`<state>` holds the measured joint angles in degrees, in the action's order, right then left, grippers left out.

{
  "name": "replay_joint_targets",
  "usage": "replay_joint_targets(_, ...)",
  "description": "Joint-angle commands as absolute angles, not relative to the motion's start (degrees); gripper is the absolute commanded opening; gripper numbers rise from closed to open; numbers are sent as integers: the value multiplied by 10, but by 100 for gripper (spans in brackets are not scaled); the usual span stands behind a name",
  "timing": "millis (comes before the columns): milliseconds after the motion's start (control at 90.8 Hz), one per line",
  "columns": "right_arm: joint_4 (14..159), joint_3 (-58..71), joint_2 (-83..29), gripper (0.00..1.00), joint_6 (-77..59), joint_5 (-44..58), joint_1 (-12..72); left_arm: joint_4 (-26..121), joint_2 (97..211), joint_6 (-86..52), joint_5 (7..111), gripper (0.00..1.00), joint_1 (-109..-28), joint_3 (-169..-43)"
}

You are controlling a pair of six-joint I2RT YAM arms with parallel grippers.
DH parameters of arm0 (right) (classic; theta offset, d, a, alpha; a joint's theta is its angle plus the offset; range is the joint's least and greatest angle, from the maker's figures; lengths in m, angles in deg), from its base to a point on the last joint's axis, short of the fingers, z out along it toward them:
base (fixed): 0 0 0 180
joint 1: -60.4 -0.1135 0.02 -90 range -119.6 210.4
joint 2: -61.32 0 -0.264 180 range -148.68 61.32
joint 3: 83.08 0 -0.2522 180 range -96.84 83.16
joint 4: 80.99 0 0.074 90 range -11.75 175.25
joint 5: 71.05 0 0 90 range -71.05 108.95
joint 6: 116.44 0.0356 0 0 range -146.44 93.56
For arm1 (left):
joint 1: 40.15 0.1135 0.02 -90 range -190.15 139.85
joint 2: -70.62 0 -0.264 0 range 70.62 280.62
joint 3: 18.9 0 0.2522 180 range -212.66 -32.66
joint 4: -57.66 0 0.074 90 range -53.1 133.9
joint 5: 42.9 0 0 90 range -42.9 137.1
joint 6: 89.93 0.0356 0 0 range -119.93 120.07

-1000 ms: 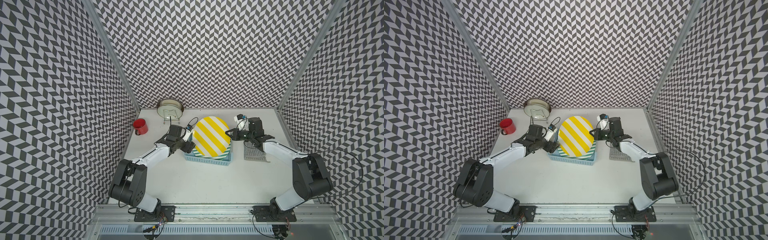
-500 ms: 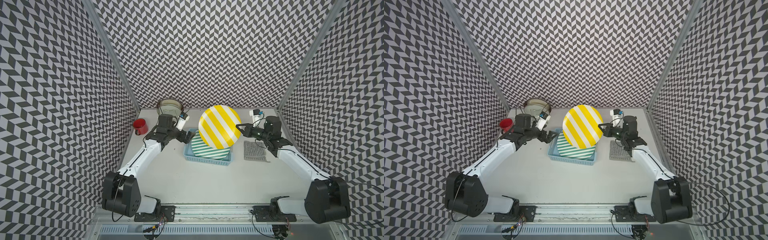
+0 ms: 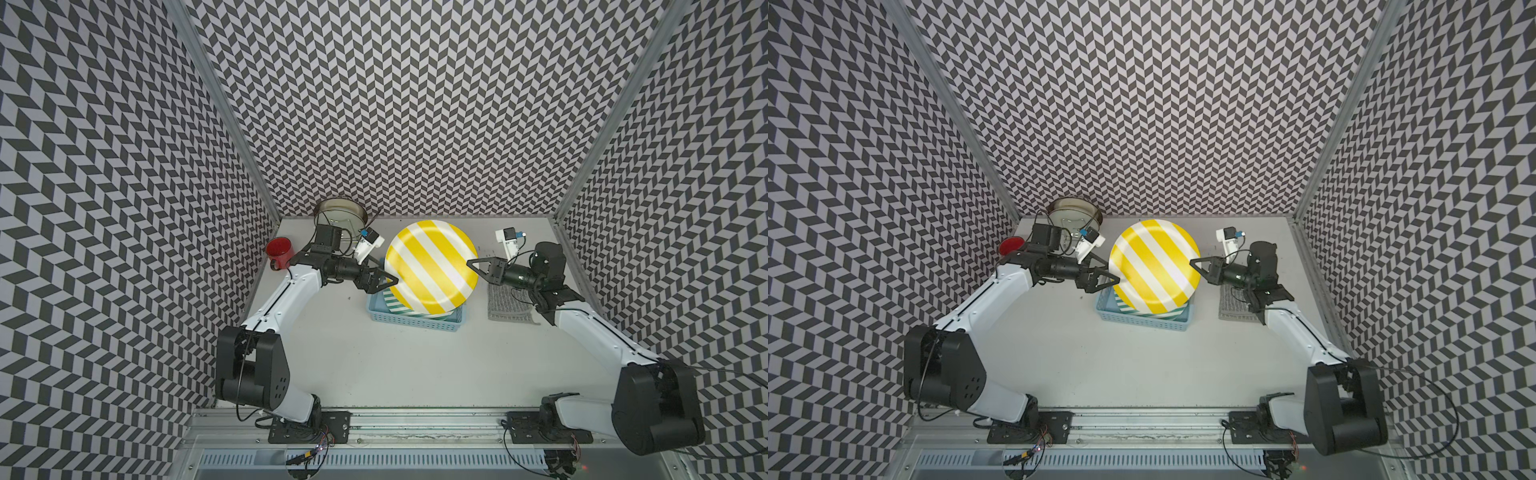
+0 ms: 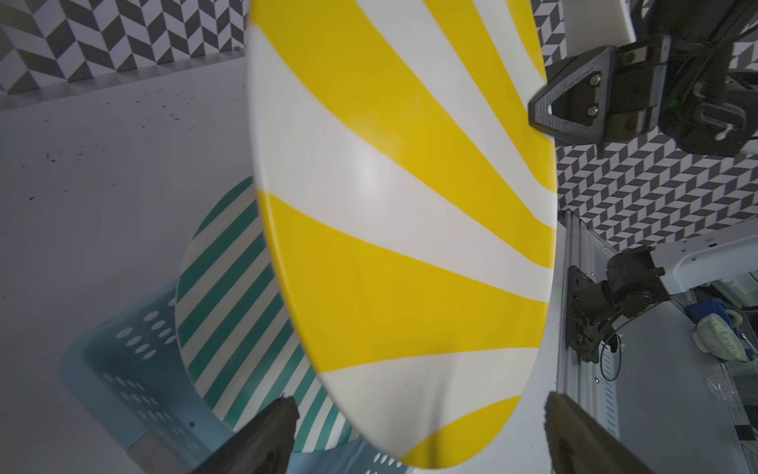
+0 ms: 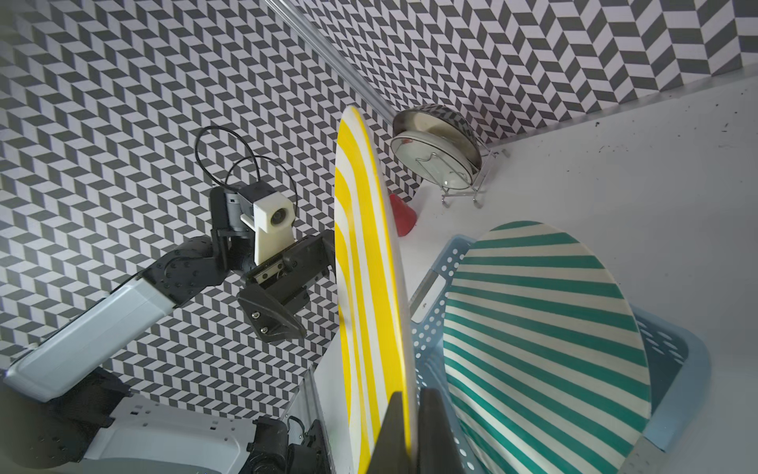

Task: Wipe the wet plate dry
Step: Pick up the plate from the bin.

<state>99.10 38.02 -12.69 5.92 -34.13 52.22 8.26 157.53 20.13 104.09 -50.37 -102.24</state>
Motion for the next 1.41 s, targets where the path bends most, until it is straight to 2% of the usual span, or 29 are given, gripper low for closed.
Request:
replay_joint_targets(0, 1080, 381, -105, 0, 73, -384, 520, 57, 1578, 225, 1120, 93, -505, -1037)
replay_joint_targets(441, 1088, 380, -123, 0, 63, -384, 501, 40, 1576, 235, 1132, 79, -529, -1053)
replay_joint_targets(628, 1085, 381, -122, 0, 59, -380, 500, 61, 1566, 220, 1130, 66, -530, -1048)
replay_joint_targets(683, 1082, 381, -123, 0, 55, -377, 499, 68, 1564, 216, 1128, 60, -531, -1046)
replay_joint_targets(892, 1067, 380, -125, 0, 42, -362, 496, 103, 1554, 187, 1110, 16, -532, -1035)
replay_joint_targets(969, 1045, 373, -126, 0, 32, -346, 497, 120, 1549, 170, 1098, 5, -532, -1031)
replay_joint_targets(1047, 1002, 361, -125, 11, 19, -311, 497, 142, 1544, 150, 1085, 0, -532, -1027)
replay_joint_targets(1058, 993, 357, -123, 17, 14, -289, 497, 146, 1544, 147, 1075, 0, -531, -1027)
replay_joint_targets(1102, 956, 348, -121, 28, 6, -235, 497, 158, 1538, 134, 1060, 0, -530, -1025)
replay_joint_targets(1168, 912, 337, -114, 43, 2, -162, 498, 184, 1528, 109, 1040, 0, -529, -1019)
replay_joint_targets(1245, 841, 330, -97, 57, 6, -22, 498, 215, 1514, 82, 1019, 0, -528, -1012)
replay_joint_targets(1311, 770, 329, -83, 64, 15, 79, 498, 229, 1508, 69, 1017, 0, -528, -1011)
replay_joint_targets(1344, 742, 330, -75, 65, 21, 156, 498, 230, 1508, 67, 1019, 0, -528, -1012)
replay_joint_targets(1399, 711, 334, -69, 66, 31, 228, 497, 233, 1510, 61, 1022, 0, -528, -1012)
